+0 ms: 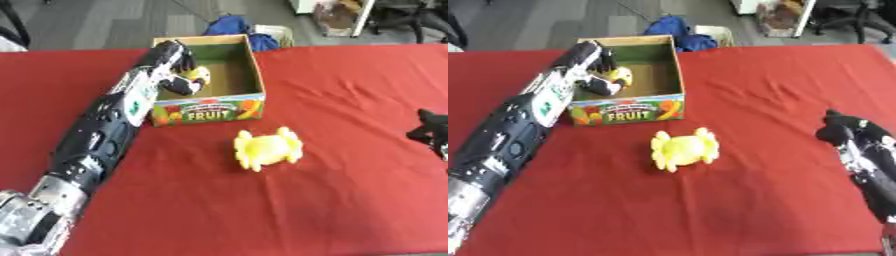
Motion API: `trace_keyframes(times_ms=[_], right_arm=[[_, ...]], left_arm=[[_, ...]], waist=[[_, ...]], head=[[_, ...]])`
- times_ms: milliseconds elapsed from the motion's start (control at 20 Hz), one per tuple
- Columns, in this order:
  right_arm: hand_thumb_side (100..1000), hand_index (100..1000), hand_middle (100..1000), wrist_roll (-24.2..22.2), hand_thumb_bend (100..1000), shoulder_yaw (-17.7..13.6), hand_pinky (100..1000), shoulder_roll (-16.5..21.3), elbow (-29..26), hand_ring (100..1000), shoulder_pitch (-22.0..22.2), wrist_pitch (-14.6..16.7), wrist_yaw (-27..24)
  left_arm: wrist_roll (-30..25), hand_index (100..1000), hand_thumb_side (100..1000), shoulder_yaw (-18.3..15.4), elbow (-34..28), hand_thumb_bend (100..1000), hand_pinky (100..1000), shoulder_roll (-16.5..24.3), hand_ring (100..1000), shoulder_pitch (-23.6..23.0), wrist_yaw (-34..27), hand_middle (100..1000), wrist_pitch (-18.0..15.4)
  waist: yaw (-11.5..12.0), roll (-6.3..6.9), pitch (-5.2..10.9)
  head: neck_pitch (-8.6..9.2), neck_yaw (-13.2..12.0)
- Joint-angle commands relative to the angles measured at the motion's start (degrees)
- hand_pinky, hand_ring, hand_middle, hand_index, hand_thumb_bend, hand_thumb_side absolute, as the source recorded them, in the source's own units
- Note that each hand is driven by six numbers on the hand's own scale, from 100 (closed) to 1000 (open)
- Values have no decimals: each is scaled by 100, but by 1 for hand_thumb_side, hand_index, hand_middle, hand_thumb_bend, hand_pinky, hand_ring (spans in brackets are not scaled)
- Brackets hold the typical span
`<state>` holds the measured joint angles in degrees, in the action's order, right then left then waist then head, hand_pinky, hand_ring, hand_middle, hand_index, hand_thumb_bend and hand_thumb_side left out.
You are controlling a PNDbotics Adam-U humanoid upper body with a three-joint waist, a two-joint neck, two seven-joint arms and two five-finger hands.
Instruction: Pick up objects on the table and place them in the box.
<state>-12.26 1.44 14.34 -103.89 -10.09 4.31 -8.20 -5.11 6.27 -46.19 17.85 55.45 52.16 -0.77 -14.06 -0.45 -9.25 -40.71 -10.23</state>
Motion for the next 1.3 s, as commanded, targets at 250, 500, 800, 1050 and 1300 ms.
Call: trace_keyframes(times_ms=[250,500,800,1050,1300], right_arm=[[467,730,569,2,100,-36,824,96,-31,1000,-98,7,-33],[450,731,570,-23,100,-11,824,216,14,1000,-236,38,-36],[393,735,570,-137,100,116,822,744,198,1000,-716,262,-49],[338,737,573,-382,100,364,820,1176,552,1000,-1281,546,-29],[275,744,582,-830,100,699,818,1419,1186,1000,-1940,1030,102]], left_arm=[[21,742,365,-100,-474,780,681,177,648,28,-392,645,-73],[149,732,363,-55,-1436,759,686,410,653,-282,-1334,645,-41],[201,706,311,-80,-3210,685,668,858,622,-1021,-2795,603,282],[222,685,307,-230,-4454,631,655,978,606,-1853,-3835,578,645],[352,675,308,-428,-5386,609,651,891,597,-2680,-4382,566,854]], waist=[[66,3,95],[155,-7,115],[370,-32,166],[549,-49,202],[683,-66,202]], head=[[63,62],[32,191],[-32,338],[-72,508],[-82,621]])
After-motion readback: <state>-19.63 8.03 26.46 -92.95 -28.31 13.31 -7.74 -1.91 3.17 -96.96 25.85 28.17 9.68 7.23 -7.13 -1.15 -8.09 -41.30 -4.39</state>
